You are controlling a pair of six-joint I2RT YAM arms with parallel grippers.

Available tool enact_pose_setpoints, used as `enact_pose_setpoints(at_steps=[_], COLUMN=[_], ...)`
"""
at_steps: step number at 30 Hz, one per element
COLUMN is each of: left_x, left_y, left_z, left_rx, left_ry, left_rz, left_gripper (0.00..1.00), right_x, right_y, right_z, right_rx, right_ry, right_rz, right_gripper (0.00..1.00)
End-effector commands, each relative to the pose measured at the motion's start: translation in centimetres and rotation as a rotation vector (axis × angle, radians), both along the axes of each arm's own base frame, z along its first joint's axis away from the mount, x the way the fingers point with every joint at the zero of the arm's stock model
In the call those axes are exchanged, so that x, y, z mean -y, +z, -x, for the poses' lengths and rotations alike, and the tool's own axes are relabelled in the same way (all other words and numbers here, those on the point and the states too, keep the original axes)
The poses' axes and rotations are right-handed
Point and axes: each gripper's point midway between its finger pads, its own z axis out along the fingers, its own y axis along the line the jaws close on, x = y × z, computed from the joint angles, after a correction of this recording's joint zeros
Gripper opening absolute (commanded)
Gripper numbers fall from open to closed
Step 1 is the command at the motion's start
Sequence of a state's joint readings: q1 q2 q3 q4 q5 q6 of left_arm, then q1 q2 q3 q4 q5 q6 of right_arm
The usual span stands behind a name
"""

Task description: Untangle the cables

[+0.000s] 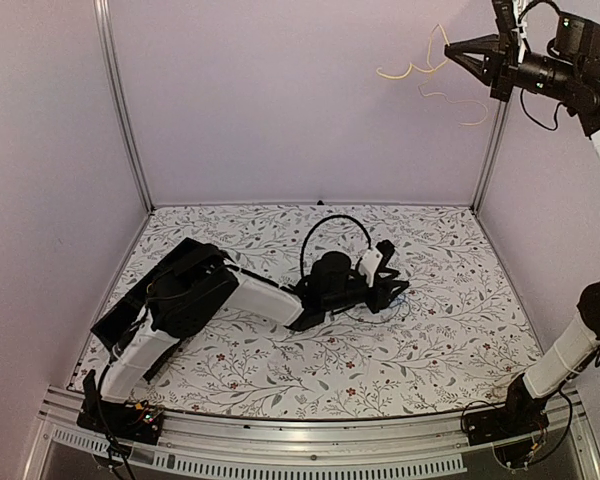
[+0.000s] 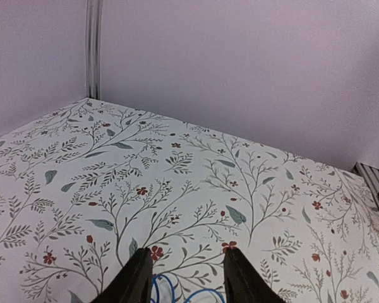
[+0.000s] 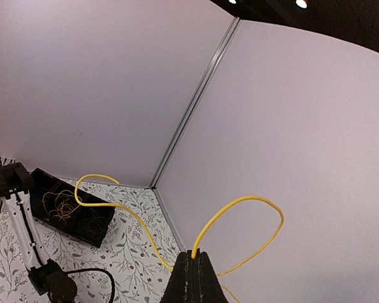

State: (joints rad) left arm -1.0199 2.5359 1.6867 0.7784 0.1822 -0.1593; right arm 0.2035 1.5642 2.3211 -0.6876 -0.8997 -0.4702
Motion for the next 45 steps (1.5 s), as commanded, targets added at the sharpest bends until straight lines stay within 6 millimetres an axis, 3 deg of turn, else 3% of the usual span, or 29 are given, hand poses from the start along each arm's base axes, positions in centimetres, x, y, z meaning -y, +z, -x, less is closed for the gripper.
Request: enact_pose_setpoints(at_steps=[1, 10, 16, 20, 25, 31, 37, 42, 45], left_x=[-3.0, -9.8, -13.4, -12.1, -12.4, -11.1, -10.5, -10.3, -10.4], left_y=[9.8, 17.5, 19.0, 20.6, 20.9, 19.1, 18.8, 19.1, 19.5], left_z=[1.1, 4.6, 4.9, 6.4, 4.0, 1.9, 0.9, -0.4, -0.9], left_rx=[0.107, 0.151, 0.163, 0.286, 0.340, 0.359, 0.349, 0.339, 0.337], left_ry=[0.020, 0.059, 0.156, 0.063, 0.181, 0.199, 0.228, 0.284, 0.289], left_rz=[0.182, 0.265, 0.218, 0.087, -0.101, -0.325, -0.336, -0.341, -0.329], left_gripper=[0.44, 0.51, 0.53, 0.57, 0.58, 0.57, 0.58, 0.54, 0.40], right_x=[-0.3, -0.7, -0.9, -1.0, -1.2, -1.4, -1.7, -1.7, -1.6], right_y=[-3.9, -11.5, -16.4, -18.3, -19.4, -19.4, -19.1, -19.2, -19.3], right_z=[-1.5, -2.2, -2.0, -1.5, -0.8, -0.1, 0.5, 0.8, 0.9], right_rx=[-0.086, -0.232, -0.325, -0.365, -0.394, -0.401, -0.401, -0.403, -0.402], right_ry=[0.002, 0.038, 0.065, 0.094, 0.122, 0.141, 0.150, 0.147, 0.143], right_rz=[0.044, 0.112, 0.149, 0.161, 0.166, 0.160, 0.161, 0.167, 0.171], right_gripper=[0.00, 0.00, 0.00, 0.00, 0.00, 0.00, 0.00, 0.00, 0.00])
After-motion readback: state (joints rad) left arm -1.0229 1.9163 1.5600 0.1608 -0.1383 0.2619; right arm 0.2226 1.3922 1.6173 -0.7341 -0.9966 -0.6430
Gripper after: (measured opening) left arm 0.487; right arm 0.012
